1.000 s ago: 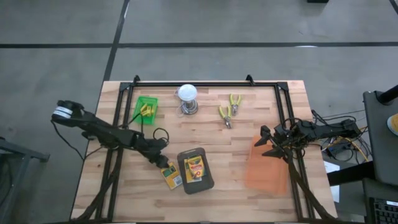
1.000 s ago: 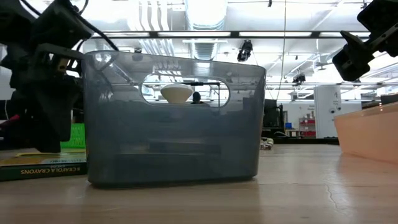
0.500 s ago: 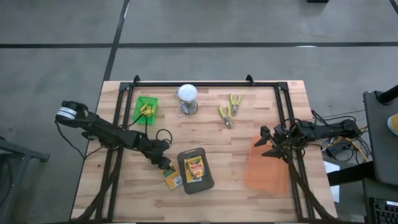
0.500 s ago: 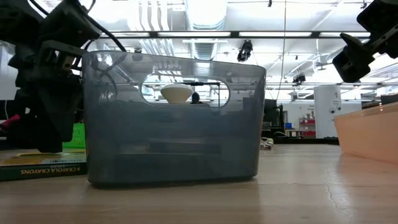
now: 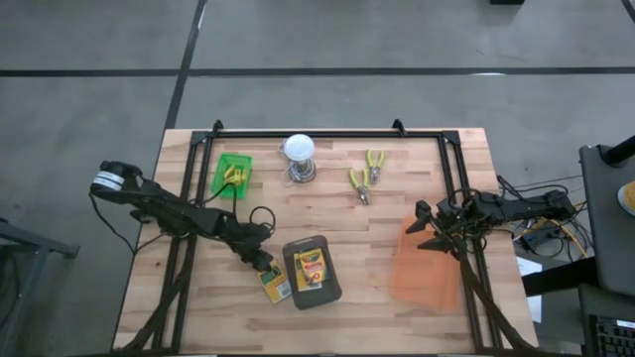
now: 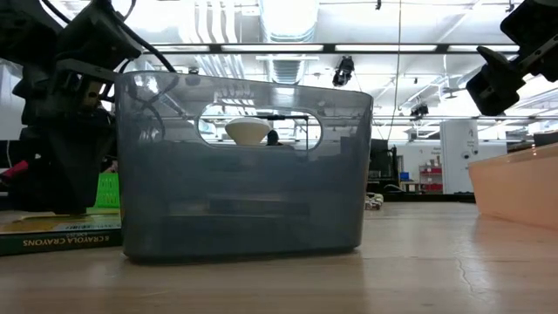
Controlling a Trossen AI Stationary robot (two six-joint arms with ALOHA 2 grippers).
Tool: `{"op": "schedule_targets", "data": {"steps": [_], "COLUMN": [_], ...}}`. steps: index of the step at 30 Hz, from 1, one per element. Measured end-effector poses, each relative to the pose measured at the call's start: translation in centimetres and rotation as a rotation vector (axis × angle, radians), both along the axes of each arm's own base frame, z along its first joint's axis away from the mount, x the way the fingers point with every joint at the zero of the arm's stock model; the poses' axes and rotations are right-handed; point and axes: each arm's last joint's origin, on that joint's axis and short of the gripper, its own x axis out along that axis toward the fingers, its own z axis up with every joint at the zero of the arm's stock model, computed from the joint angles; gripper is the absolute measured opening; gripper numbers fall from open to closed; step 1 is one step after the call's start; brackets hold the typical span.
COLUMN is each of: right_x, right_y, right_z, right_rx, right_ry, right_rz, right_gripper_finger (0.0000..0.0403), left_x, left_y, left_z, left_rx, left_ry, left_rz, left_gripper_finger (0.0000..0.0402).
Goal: Pick & Place School Supplies
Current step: Put the yellow crayon box into the black bin
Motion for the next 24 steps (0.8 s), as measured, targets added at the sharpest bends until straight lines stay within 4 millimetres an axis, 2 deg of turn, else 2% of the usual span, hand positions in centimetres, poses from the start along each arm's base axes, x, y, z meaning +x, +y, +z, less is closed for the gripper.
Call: {"op": "schedule_targets", "data": {"steps": [18,24], "right_x": [0.0,0.0], "right_y": [0.0,0.0], "right_z": [0.0,0.0], "right_rx": [0.0,0.0], "right_ry": [0.0,0.0], "right_rz": [0.0,0.0], "right_gripper_finger": [0.0261,0.0266], "left_x": [0.0,0.0], "left_y": [-0.04,-0.04], "left_z": [-0.52,-0.53], "left_rx": [0.002,0.002], "left_ry": [0.025,0.025], "left_rz": [-0.004,-0.004], "left_gripper_finger": [0.001,0.0007]}}
